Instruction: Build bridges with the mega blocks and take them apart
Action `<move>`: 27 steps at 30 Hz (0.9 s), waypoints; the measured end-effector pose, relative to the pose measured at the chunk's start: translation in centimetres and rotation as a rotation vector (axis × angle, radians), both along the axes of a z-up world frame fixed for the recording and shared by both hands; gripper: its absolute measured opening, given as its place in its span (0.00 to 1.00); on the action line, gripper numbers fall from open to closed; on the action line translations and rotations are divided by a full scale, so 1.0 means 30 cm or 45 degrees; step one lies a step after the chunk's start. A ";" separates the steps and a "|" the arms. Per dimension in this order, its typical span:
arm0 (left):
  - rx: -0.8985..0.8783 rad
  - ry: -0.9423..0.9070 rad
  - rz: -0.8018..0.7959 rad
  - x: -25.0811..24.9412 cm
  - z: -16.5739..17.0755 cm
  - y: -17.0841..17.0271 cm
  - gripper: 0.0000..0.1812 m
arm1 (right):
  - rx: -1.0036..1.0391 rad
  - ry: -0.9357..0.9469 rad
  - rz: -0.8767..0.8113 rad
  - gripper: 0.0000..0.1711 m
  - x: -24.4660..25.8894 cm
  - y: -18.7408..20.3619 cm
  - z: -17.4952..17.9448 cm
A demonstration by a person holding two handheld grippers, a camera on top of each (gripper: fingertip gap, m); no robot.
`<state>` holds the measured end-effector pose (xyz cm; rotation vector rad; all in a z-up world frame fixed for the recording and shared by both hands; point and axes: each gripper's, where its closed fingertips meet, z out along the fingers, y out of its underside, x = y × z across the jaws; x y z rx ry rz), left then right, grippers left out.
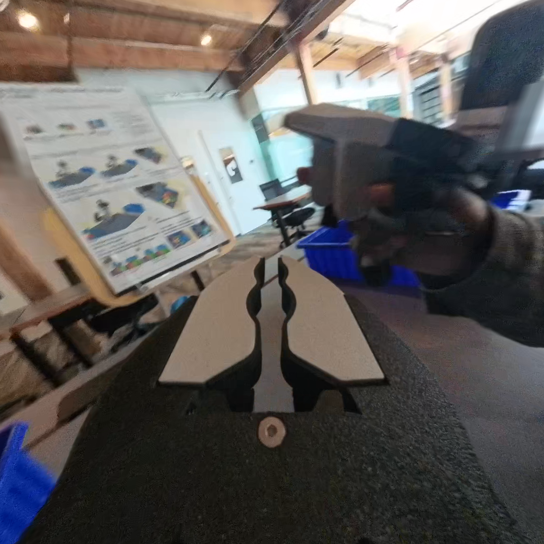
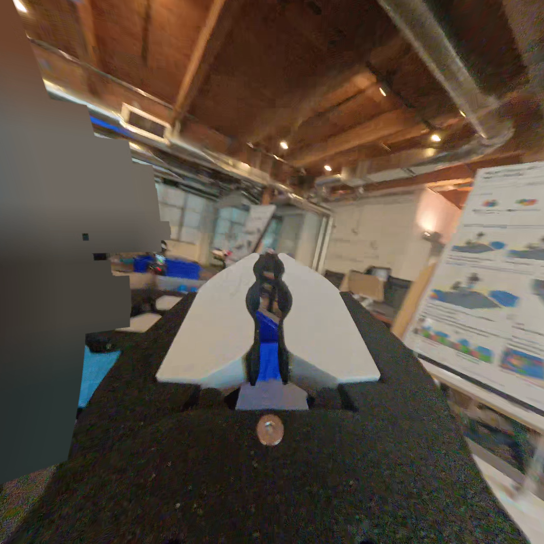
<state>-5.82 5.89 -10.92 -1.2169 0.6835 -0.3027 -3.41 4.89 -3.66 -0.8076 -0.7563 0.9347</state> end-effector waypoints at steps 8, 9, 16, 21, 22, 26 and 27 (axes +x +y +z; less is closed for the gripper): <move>-0.386 -0.005 0.654 -0.394 -0.116 0.182 0.14 | -0.344 -0.497 -0.628 0.35 0.225 0.327 -0.293; -0.428 0.008 0.684 -0.413 -0.130 0.187 0.17 | -0.402 -0.531 -0.652 0.41 0.245 0.349 -0.327; -0.604 0.138 0.765 -0.558 -0.137 0.139 0.26 | -0.571 -0.821 -0.771 0.46 0.374 0.417 -0.438; -0.588 0.254 0.817 -0.787 -0.017 0.040 0.19 | -0.575 -0.894 -0.807 0.41 0.481 0.395 -0.450; -0.621 0.265 0.846 -0.848 -0.008 0.026 0.17 | -0.580 -0.903 -0.805 0.42 0.496 0.392 -0.454; -0.780 0.276 0.849 -1.035 -0.019 -0.016 0.17 | -0.599 -0.886 -0.852 0.41 0.553 0.396 -0.447; -0.817 0.262 0.853 -1.072 -0.027 -0.022 0.17 | -0.604 -0.877 -0.851 0.41 0.561 0.394 -0.443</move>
